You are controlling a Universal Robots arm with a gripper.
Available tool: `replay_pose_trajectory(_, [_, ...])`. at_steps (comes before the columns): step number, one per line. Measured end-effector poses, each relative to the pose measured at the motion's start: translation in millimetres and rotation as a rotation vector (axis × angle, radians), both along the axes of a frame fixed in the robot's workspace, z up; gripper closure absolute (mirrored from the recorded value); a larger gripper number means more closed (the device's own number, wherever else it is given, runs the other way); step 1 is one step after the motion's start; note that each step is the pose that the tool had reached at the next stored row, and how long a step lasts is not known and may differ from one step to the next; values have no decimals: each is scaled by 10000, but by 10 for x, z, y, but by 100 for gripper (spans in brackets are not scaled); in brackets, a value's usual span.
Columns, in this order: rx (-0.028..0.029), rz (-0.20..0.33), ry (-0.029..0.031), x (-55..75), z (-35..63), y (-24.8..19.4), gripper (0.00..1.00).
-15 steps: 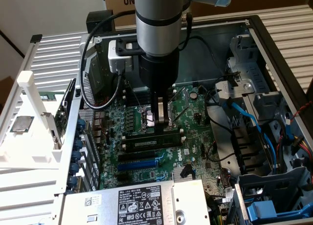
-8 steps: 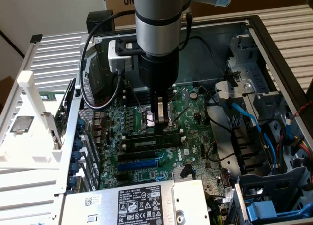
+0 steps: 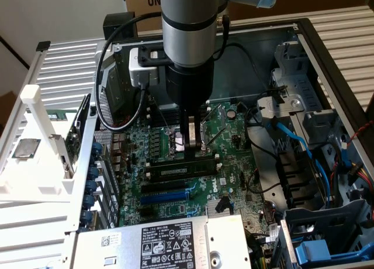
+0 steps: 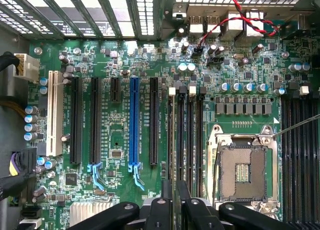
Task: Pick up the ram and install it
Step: 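Press down the ram until it locks into place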
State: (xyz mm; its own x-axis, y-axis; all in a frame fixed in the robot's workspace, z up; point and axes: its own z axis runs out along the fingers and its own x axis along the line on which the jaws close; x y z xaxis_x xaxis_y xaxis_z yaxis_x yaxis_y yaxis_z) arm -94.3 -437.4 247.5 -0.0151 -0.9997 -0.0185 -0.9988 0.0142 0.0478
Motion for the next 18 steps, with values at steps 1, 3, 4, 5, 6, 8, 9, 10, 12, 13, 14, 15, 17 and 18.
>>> replay_pose_trajectory(1, [0, 0, 0, 0, 0, 0, 88])
replay_pose_trajectory(3, [0, 0, 0, 0, 0, 0, 90])
replay_pose_trajectory(4, [0, 0, 0, 0, 0, 0, 90])
replay_pose_trajectory(5, [0, 0, 0, 0, 0, 0, 90])
replay_pose_trajectory(6, [0, 0, 0, 0, 0, 0, 90])
replay_pose_trajectory(8, [-1, -1, 0, -3, 0, 0, 90])
replay_pose_trajectory(9, [-3, -1, 2, -15, 1, 0, 90])
replay_pose_trajectory(10, [-3, -1, 2, -28, 1, -1, 90])
replay_pose_trajectory(12, [0, -1, 0, -46, -1, 0, 90])
replay_pose_trajectory(13, [0, -1, 0, -48, -3, 0, 90])
replay_pose_trajectory(14, [-4, 1, 0, -48, -5, 1, 90])
replay_pose_trajectory(15, [-6, -2, 1, -50, -9, 4, 90])
replay_pose_trajectory(17, [-4, -4, -1, -55, -21, 16, 90])
replay_pose_trajectory(18, [-4, -4, 0, -57, -24, 16, 90])
